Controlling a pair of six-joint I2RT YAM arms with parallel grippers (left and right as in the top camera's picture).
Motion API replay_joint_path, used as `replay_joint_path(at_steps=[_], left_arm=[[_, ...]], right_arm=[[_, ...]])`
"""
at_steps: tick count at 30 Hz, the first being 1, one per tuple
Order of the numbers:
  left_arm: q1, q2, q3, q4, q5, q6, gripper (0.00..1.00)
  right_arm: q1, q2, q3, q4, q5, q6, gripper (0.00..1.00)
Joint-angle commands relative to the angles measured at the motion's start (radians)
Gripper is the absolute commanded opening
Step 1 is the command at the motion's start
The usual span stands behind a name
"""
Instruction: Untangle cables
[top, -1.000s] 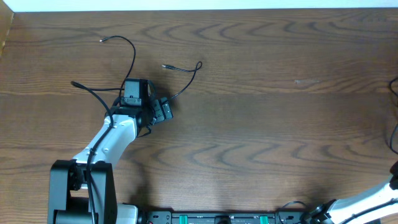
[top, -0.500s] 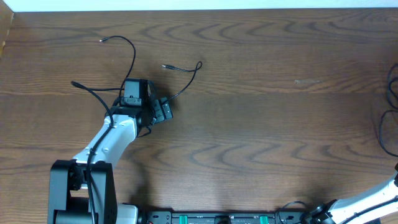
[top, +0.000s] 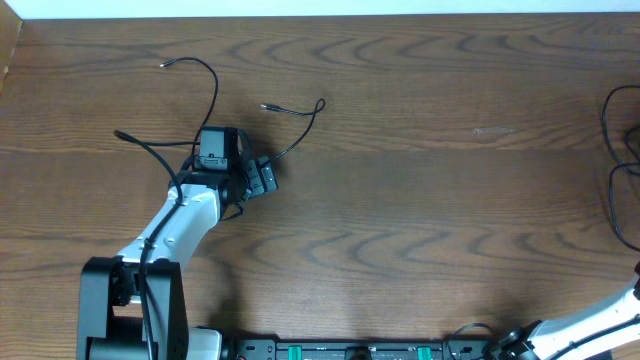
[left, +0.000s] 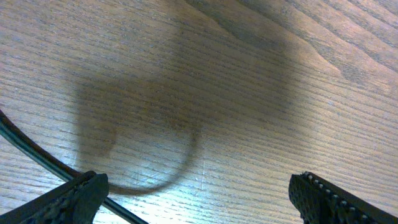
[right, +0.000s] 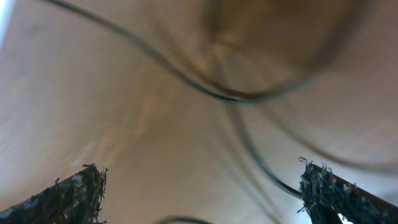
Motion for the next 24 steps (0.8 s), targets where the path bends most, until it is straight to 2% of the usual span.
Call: replay_joint_path(at_steps=[1,10,15,24], left_arm=[[0.002,-0.004,0.000,-0.004,-0.002,0.008,0.98],[0.002,-0.004,0.000,-0.004,-0.002,0.008,0.98],[0.002,-0.004,0.000,-0.004,-0.002,0.008,0.98],[0.002,-0.004,0.000,-0.004,-0.002,0.008,0.98]], right_arm=[[0.034,-0.002,-0.005,0.014,-0.269,-0.192,0.99],[0.226,-0.002,-0.005,-0.006,-0.404,-0.608,0.99],[0.351,-0.002,-0.005,0.009,-0.338,-0.651,0.99],[0.573,-0.002,-0.005,-0.017,-0.036,-0.649,0.99]])
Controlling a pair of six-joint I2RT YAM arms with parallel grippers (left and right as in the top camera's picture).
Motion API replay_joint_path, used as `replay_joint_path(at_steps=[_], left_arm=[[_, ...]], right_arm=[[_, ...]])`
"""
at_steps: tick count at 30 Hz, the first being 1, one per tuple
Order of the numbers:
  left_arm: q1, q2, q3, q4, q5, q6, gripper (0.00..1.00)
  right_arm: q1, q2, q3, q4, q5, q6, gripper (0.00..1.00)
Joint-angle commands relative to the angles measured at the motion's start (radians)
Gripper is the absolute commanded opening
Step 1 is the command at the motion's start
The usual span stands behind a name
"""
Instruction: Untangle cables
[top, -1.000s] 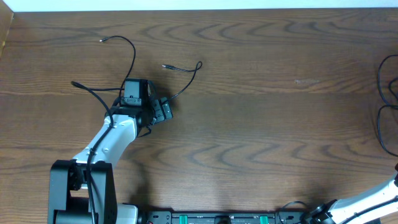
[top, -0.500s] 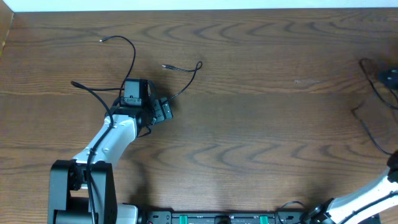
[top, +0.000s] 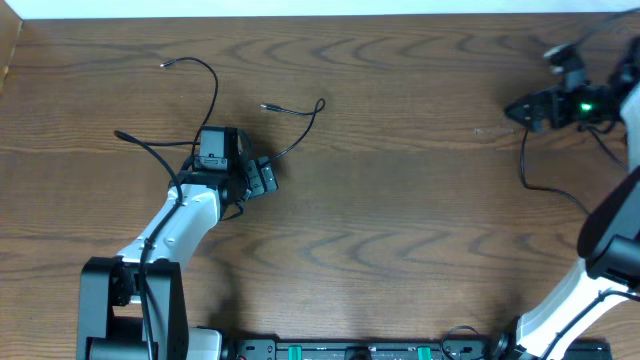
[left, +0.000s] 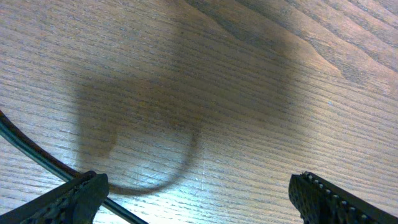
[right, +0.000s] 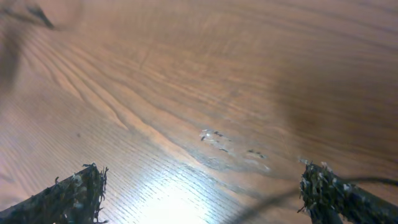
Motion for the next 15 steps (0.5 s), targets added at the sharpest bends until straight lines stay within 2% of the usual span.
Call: replay_joint_path(at_steps=[1,9,15], left_arm=[[0.002,-0.004,0.000,-0.004,-0.002,0.008,0.98],[0.002,-0.004,0.000,-0.004,-0.002,0.009,0.98],[0.002,-0.004,0.000,-0.004,-0.002,0.008,0.98]], right_arm=[[0.074,-0.002,-0.005,-0.009,0.145,-0.023,0.99],[0.147,-0.001,-0.026,-0.022,0.188,0.037,0.99],[0.151,-0.001,-0.135,-0.009,0.231,0.111,0.99]])
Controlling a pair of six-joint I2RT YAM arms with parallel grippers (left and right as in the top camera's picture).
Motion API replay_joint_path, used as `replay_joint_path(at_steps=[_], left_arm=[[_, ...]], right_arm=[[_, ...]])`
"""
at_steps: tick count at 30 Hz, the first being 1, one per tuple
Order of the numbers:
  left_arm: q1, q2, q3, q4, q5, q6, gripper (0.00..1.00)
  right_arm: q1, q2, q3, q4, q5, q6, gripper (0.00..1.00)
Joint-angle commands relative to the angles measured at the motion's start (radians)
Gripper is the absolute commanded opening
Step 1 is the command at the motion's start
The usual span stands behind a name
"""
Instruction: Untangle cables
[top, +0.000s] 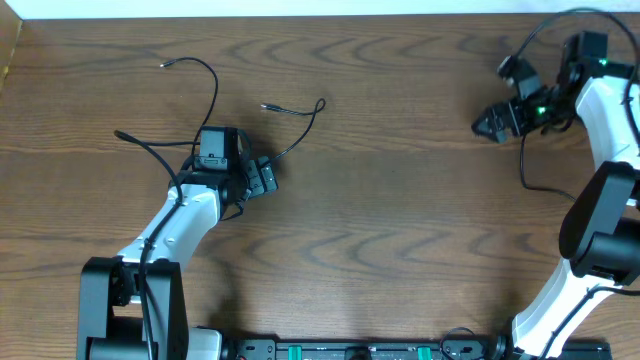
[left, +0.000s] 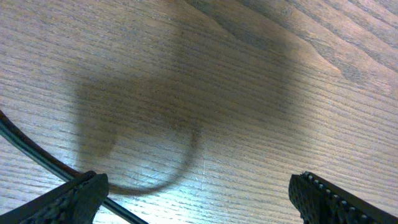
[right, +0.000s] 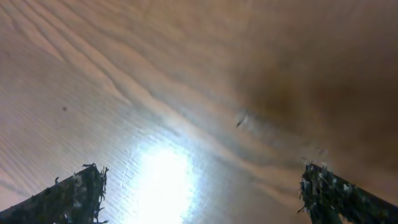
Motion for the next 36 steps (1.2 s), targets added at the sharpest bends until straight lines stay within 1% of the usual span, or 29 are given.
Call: replay_joint_path(at_steps=[1,4,8,14,22,27,32,36], left_arm=[[0.002,-0.004,0.000,-0.004,-0.002,0.008,0.98],[0.002,-0.004,0.000,-0.004,-0.002,0.009,0.98],[0.002,-0.004,0.000,-0.004,-0.002,0.008,0.98],[0.002,-0.004,0.000,-0.004,-0.002,0.009,0.98],[0.002,-0.004,0.000,-0.004,-0.002,0.009,0.98],[0.002,-0.004,0.000,-0.004,-0.002,0.009,0.98],[0.002,-0.004,0.000,-0.004,-0.002,0.008,0.98],[0.002,-0.004,0.000,-0.004,-0.002,0.009,0.98]], right_arm=[[0.002,-0.001,-0.087,0.011,0.034,0.047,0.99],[0.001,-0.001,-0.165,0.038,0.100,0.071,0.99],[-0.006,-0.001,-0.212,0.080,0.202,0.155,0.99],[-0.038,-0.001,-0.229,0.125,0.325,0.293,0.99],[-0.139,-0.001,-0.230,0.137,0.401,0.364,0.99],[-0.229,-0.001,-0.230,0.167,0.407,0.424,0.99],[-0.324,-0.001,-0.230,0.205,0.406,0.518,0.99],[-0.375,-0.001,-0.230,0.209,0.339,0.530,0.99]])
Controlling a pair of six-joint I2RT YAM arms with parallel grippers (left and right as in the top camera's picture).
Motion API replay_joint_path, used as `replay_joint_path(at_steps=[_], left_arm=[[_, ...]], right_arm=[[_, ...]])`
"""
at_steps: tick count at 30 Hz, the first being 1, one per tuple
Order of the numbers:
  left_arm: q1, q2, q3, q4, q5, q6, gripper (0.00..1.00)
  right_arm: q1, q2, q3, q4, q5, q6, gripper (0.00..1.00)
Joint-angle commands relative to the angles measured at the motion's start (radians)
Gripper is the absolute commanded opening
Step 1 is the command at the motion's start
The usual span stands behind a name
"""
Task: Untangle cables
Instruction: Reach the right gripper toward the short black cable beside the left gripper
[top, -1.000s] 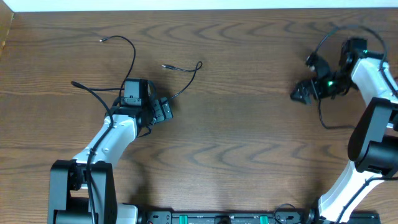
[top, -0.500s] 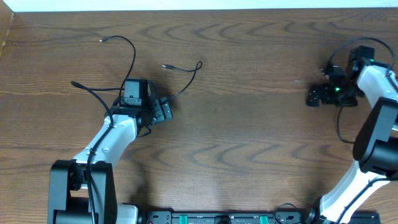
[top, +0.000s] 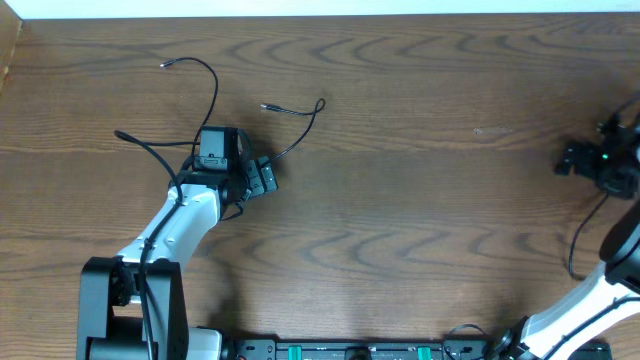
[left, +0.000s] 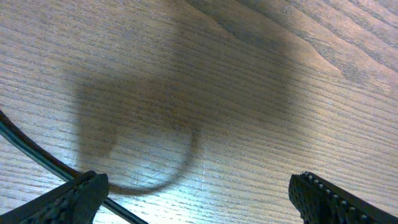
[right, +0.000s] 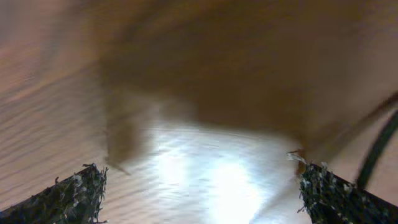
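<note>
Thin black cables lie at the table's left: one (top: 216, 90) curls up to a plug at the far left, another (top: 296, 112) loops to the right, a third (top: 140, 142) runs off leftward. My left gripper (top: 262, 178) sits low among them, open (left: 199, 199), with one black cable (left: 31, 155) passing by its left finger (left: 68, 199). Near the right edge my right gripper (top: 563, 162) is open (right: 202, 196) over bare wood. A black cable (right: 376, 146) runs past its right finger and trails toward the front (top: 577, 238).
The brown wooden table (top: 400, 200) has a raised edge at the far left (top: 10, 50) and a white strip along the back. The arm mounts and a rail stand along the front edge (top: 350, 350).
My right gripper has moved from the back right, by the table's far edge, forward and rightward to the right edge. The trailing cable moved with it. The left arm and its cables are unchanged.
First the right arm was low at the front right corner, with cables lying at the right edge. Then its gripper was over the back right with a cable trailing below. It then stood slightly further left, and now sits at the right edge. The left gripper stayed open throughout.
</note>
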Motion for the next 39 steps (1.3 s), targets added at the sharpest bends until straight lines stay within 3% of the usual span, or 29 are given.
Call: replay_joint_path(at_steps=[1,12,19,30,35,39], left_arm=[[0.002,-0.004,0.000,-0.004,-0.002,0.008,0.98],[0.002,-0.004,0.000,-0.004,-0.002,0.009,0.98],[0.002,-0.004,0.000,-0.004,-0.002,0.008,0.98],[0.002,-0.004,0.000,-0.004,-0.002,0.009,0.98],[0.002,-0.004,0.000,-0.004,-0.002,0.008,0.98],[0.002,-0.004,0.000,-0.004,-0.002,0.009,0.98]], right_arm=[[-0.031,-0.001,-0.009,0.002,-0.072,0.048,0.99],[-0.018,-0.001,-0.008,-0.002,-0.442,-0.104,0.99],[0.070,-0.001,-0.008,-0.068,-0.459,-0.227,0.99],[0.268,-0.001,-0.009,-0.181,-0.364,-0.175,0.99],[0.386,-0.001,-0.009,-0.163,-0.374,-0.165,0.99],[0.479,-0.001,-0.009,-0.099,-0.386,-0.074,0.99]])
